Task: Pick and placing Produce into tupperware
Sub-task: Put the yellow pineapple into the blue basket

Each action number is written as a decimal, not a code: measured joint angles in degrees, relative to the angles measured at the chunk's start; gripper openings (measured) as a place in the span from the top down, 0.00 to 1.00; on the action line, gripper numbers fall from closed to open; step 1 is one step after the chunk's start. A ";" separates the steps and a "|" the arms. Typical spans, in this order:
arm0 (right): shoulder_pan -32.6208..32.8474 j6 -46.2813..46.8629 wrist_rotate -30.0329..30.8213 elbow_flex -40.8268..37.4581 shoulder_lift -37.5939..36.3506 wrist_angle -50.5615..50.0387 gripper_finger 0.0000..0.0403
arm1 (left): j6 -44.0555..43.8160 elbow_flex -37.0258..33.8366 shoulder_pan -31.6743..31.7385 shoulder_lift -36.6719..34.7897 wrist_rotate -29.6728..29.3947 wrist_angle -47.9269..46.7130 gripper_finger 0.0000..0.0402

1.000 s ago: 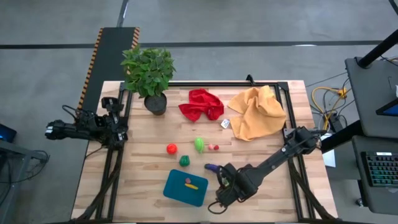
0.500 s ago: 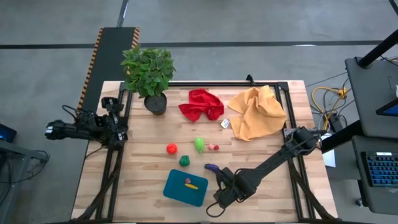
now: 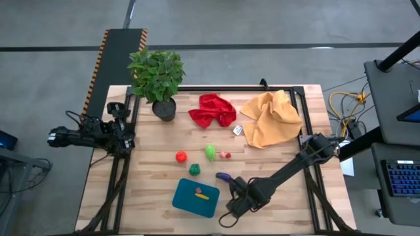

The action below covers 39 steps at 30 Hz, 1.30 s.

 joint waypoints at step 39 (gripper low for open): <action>-0.04 -2.76 -1.29 -3.66 0.00 2.18 0.48 | 0.00 0.00 0.01 0.01 0.00 0.02 0.50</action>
